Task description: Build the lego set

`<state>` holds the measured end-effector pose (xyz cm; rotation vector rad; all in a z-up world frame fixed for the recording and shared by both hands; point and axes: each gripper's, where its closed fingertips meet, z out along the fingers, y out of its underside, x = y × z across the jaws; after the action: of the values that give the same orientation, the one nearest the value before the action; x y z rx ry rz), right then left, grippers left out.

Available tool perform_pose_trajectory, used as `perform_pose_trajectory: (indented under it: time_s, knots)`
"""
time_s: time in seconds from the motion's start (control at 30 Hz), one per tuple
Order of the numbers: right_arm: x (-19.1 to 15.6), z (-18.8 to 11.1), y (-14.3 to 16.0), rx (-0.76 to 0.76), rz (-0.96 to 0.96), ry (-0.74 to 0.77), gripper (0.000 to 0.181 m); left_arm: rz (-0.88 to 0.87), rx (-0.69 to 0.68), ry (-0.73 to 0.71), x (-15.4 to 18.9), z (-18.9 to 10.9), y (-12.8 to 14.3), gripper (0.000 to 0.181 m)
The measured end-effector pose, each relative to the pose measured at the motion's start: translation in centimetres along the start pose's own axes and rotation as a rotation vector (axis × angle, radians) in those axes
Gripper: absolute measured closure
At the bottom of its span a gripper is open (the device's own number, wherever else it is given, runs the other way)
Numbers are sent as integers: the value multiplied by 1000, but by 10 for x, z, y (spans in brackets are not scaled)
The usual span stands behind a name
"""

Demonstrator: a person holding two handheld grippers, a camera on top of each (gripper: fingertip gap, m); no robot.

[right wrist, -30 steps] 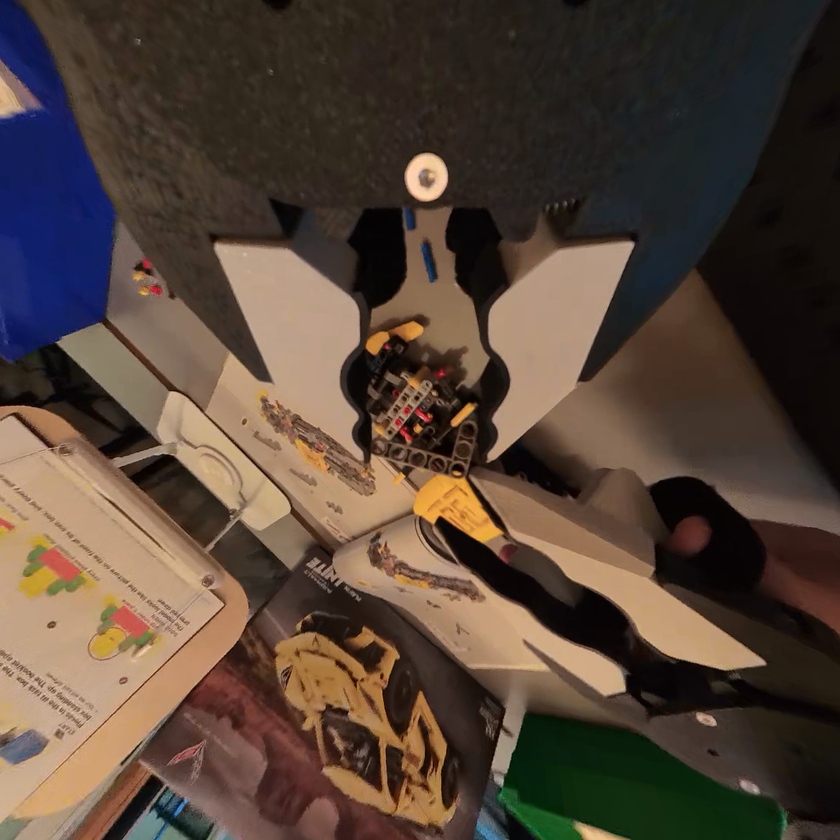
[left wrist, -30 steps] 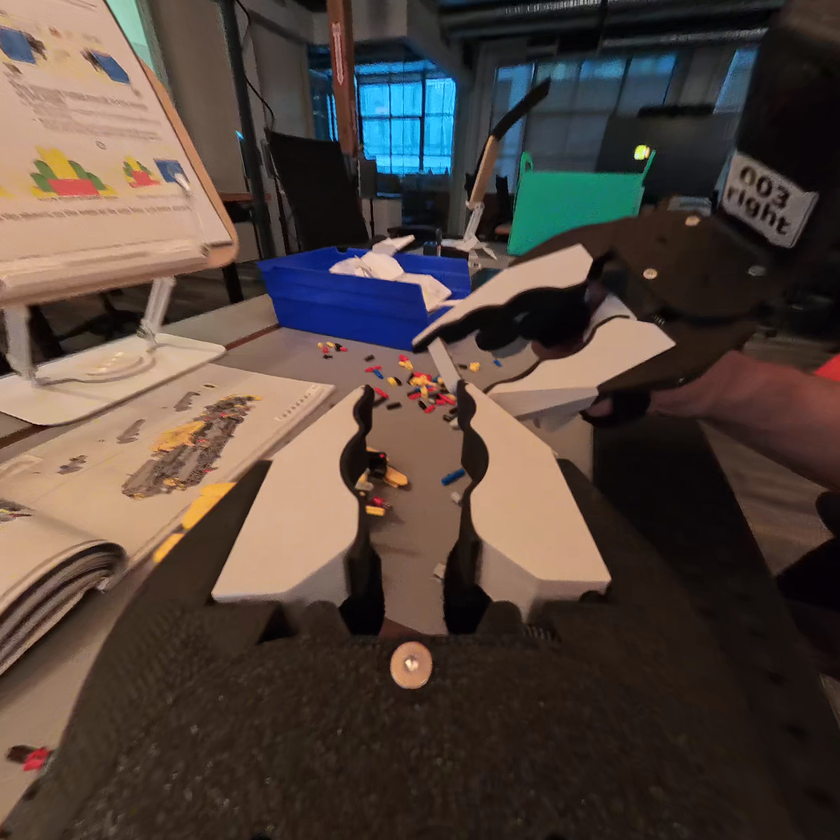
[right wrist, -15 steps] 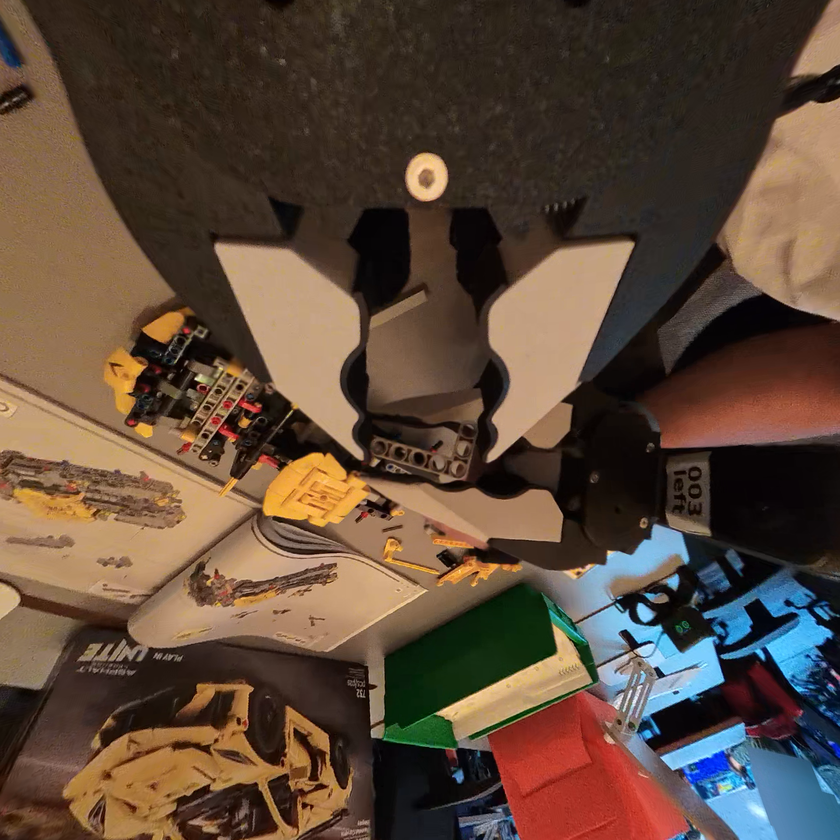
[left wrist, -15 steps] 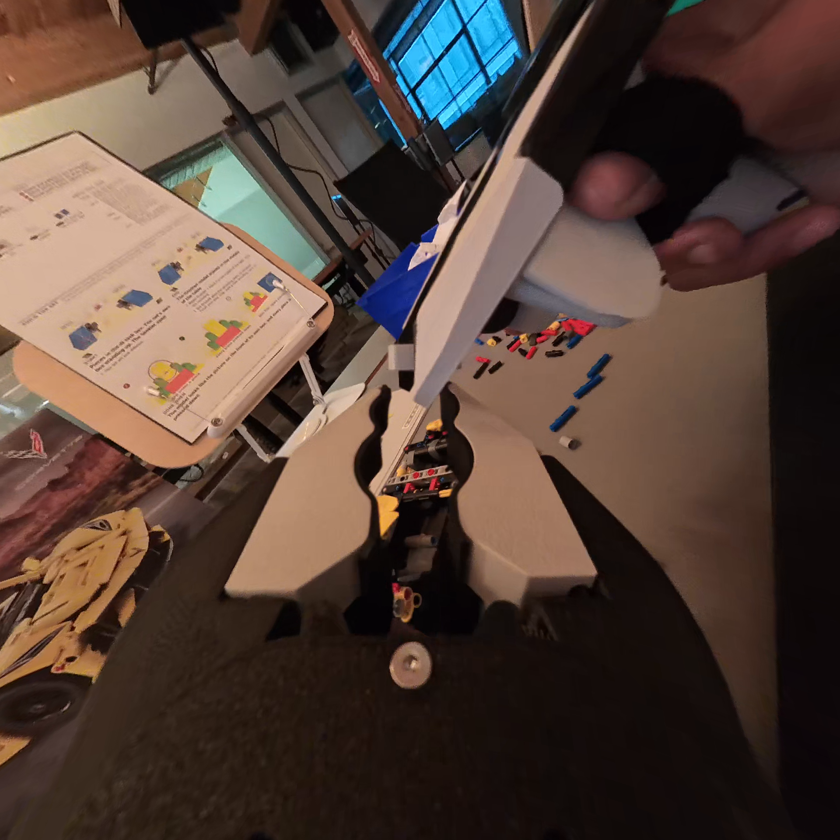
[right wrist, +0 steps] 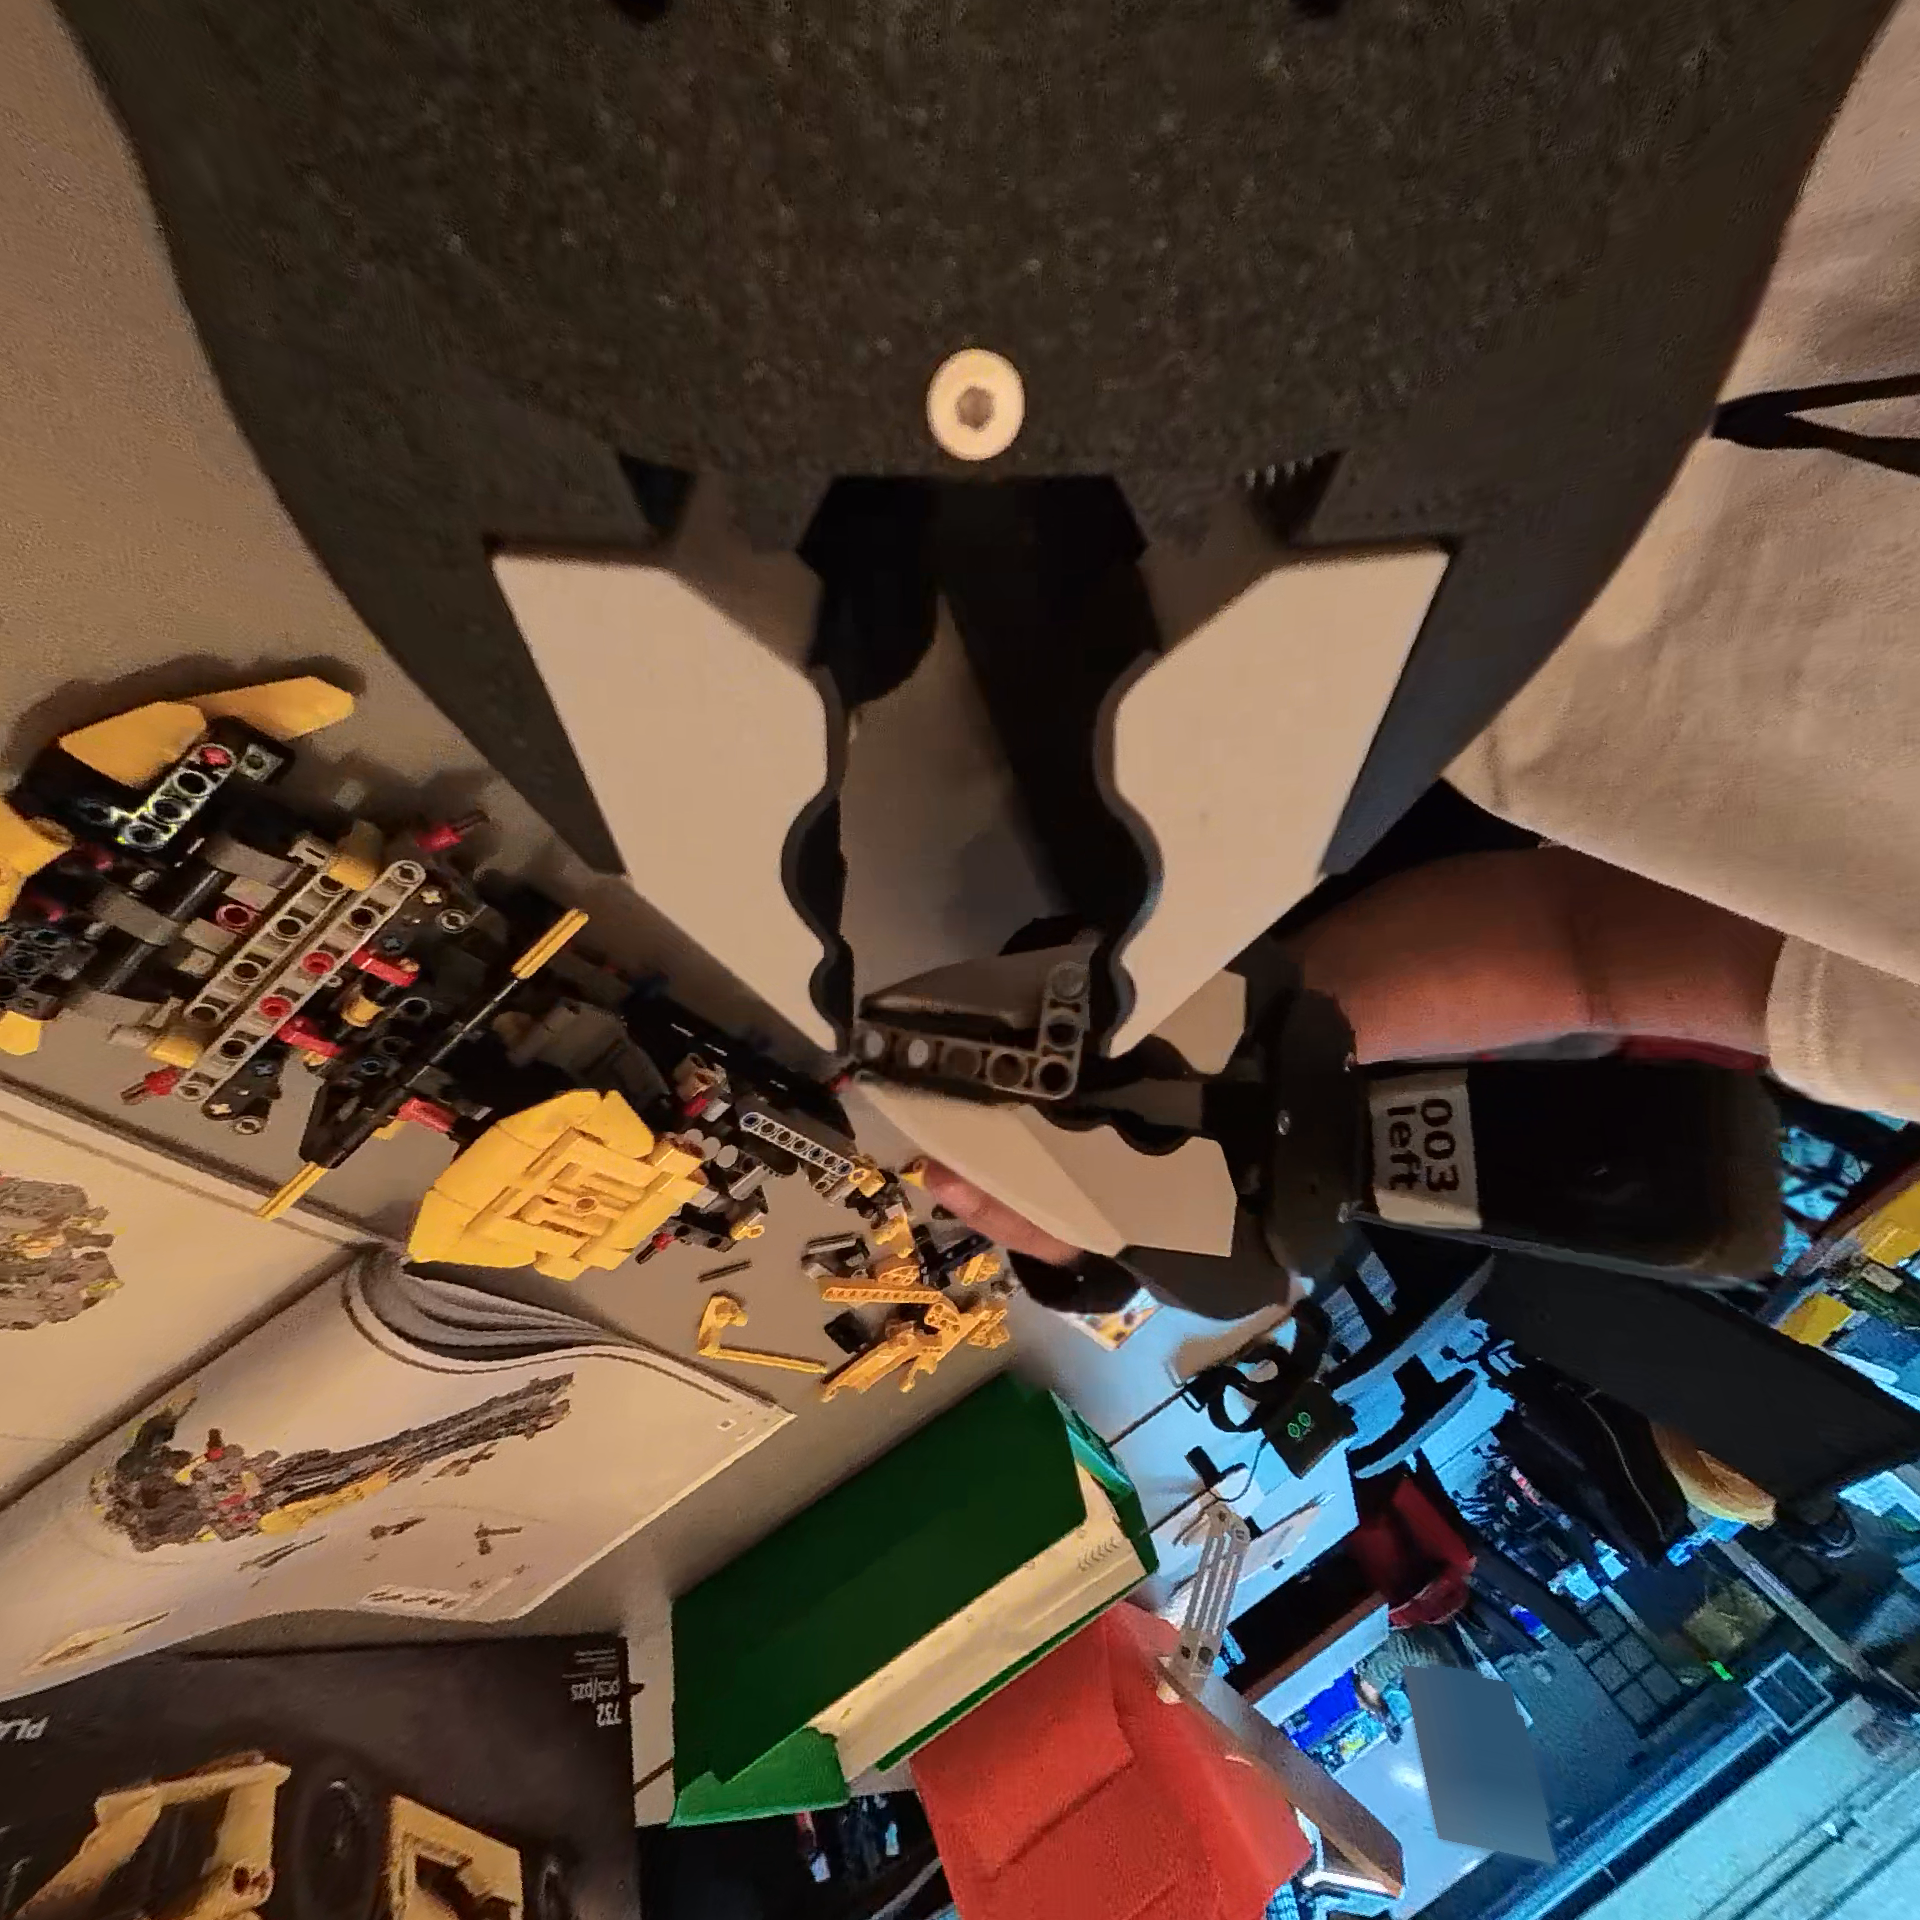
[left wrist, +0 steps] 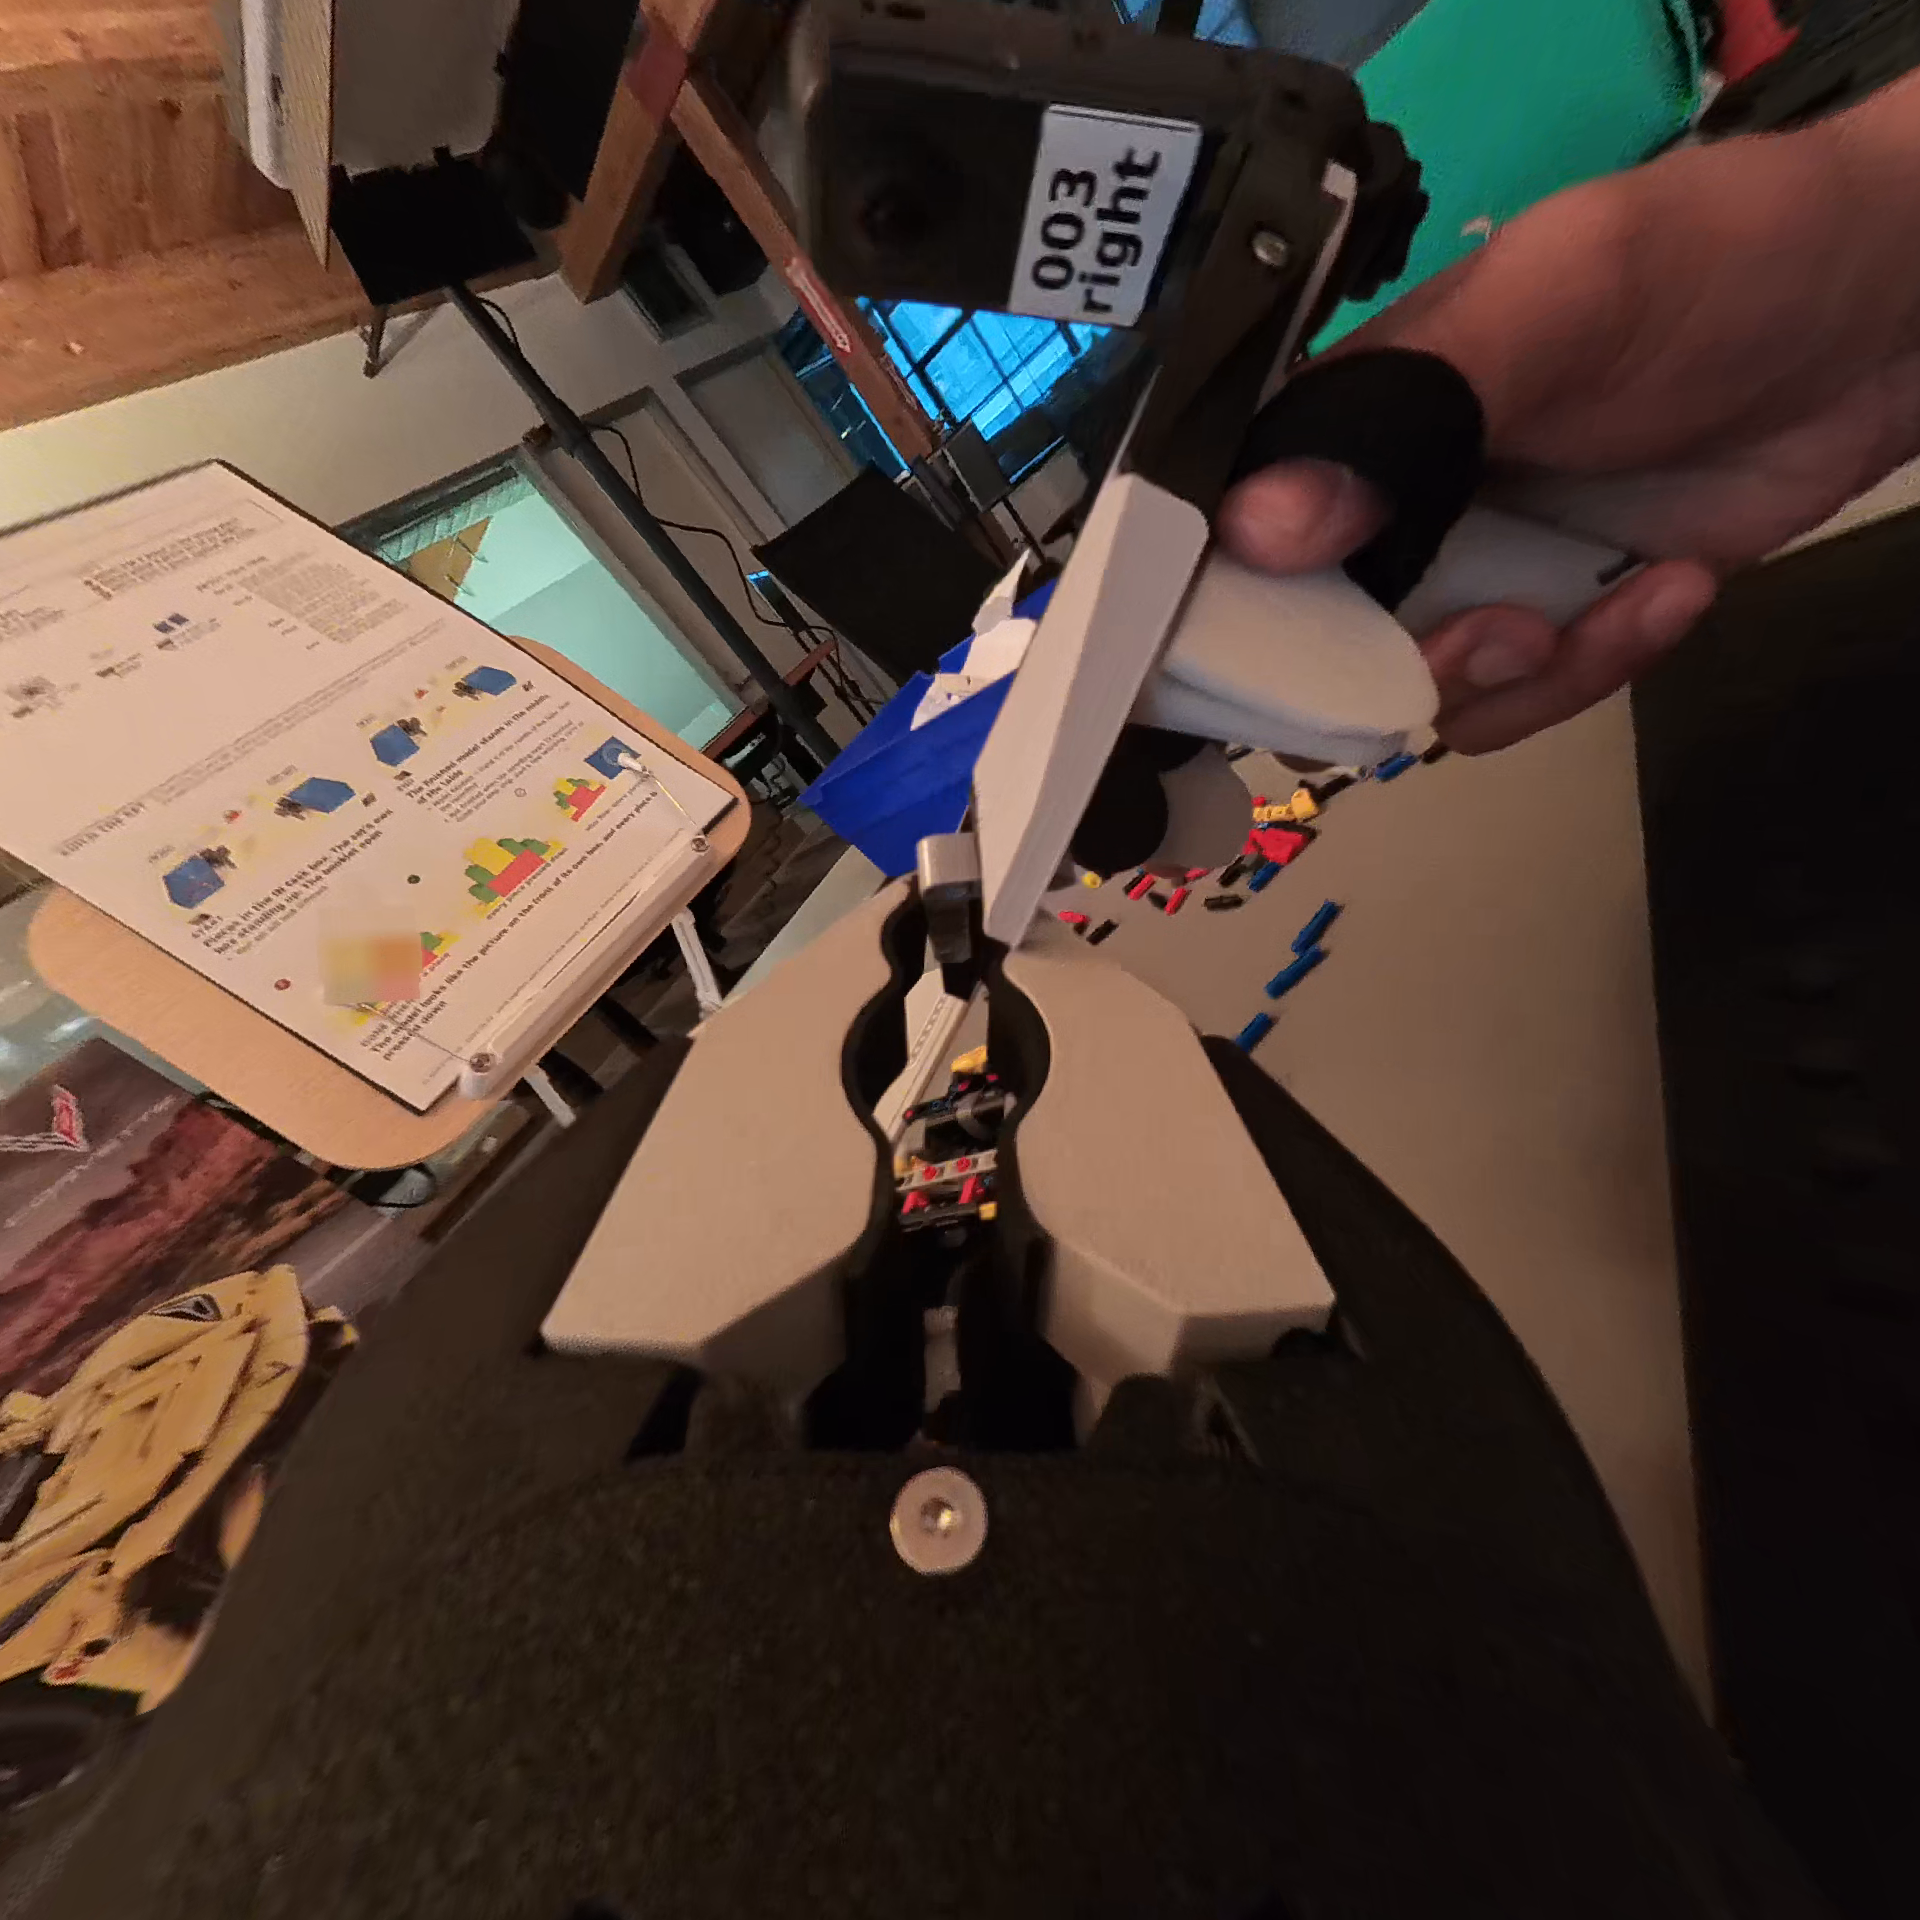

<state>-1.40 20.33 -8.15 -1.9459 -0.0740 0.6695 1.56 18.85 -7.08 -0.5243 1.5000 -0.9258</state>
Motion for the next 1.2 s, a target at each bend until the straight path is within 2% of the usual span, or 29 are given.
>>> perform_pose_trajectory:
  time_s: [0.17,0.27,0.4,0.47,0.57,0.83,1.2]
  knots:
    - [3,0,-8,17,-68,116,139,-4,-6,-57,-9,0,3,174]
    - [2,-2,-13,49,-59,131,139,-19,0,-65,-13,0,0,174]
    - [-6,-1,-20,117,-71,81,139,9,55,-106,-18,-3,-8,174]
    - [-14,-1,-24,147,-39,22,130,28,73,-119,-20,-5,-12,174]
    - [-13,1,-25,154,-37,29,136,88,85,-114,-15,-5,-14,174]
    - [-6,-2,-26,149,-58,99,139,158,33,-160,-15,-4,-12,173]
    - [-13,-1,-21,138,10,-8,139,138,40,-145,-11,-3,-16,173]
